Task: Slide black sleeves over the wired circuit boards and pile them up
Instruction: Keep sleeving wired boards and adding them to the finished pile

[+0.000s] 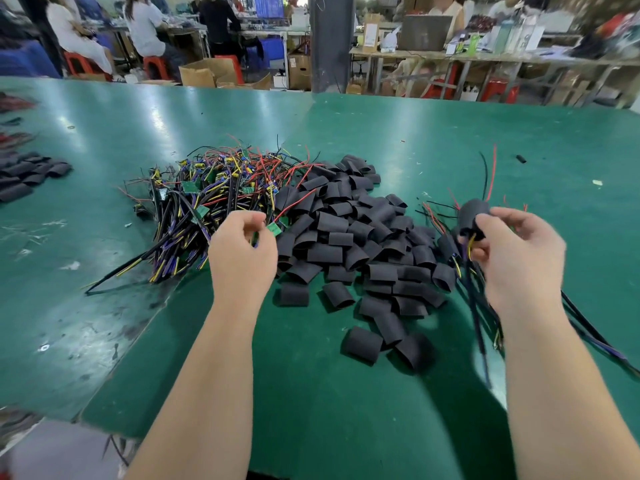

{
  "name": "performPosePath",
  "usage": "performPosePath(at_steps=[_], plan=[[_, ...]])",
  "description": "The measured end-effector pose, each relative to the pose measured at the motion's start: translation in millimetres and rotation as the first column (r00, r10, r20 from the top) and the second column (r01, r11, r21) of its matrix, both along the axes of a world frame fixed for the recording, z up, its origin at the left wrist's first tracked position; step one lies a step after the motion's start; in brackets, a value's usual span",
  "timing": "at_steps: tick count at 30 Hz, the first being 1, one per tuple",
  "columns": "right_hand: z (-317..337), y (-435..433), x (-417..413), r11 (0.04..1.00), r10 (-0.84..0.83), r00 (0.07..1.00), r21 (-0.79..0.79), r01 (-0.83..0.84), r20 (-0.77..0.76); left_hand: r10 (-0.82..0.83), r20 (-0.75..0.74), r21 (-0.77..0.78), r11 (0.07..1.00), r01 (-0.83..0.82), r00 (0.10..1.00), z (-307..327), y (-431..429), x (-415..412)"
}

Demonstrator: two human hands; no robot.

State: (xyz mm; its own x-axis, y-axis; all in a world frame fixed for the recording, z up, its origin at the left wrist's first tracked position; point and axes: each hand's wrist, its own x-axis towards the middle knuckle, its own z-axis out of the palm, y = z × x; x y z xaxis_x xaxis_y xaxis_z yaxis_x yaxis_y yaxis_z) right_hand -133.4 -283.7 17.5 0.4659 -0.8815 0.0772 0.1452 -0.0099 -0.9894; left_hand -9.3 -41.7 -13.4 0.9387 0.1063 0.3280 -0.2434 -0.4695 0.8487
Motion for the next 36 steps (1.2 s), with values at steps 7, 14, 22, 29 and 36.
performPosePath(at_steps=[7, 14, 22, 29, 36], plan=[[-8.1, -14.8, -10.3, 0.809, -0.317, 0.847, -0.588, 0.007, -0.426, 0.083, -0.02, 0.6, 0.798, -0.054, 0.996, -17.0, -10.1, 15.7], [-12.3, 11.8, 3.7, 0.75, -0.224, 0.857, -0.643, -0.152, -0.464, 0.128, 0.135, 0.56, 0.808, -0.182, 0.983, -21.4, -8.1, 19.2], [-14.6, 47.7, 12.3, 0.814, 0.116, 0.934, -0.506, -0.285, -0.339, 0.083, 0.342, 0.278, 0.943, -0.185, 0.936, -4.3, -6.1, 2.0], [-24.5, 78.9, 24.1, 0.677, 0.704, 0.698, 0.175, -0.715, 0.131, -0.542, 0.184, 0.132, 0.84, 0.526, 0.82, 0.5, -21.1, -18.5], [-25.5, 73.4, 22.1, 0.78, 0.626, 0.778, -0.046, -0.624, 0.055, -0.574, -0.115, -0.071, 0.819, 0.57, 0.811, 0.5, -22.6, -21.9]])
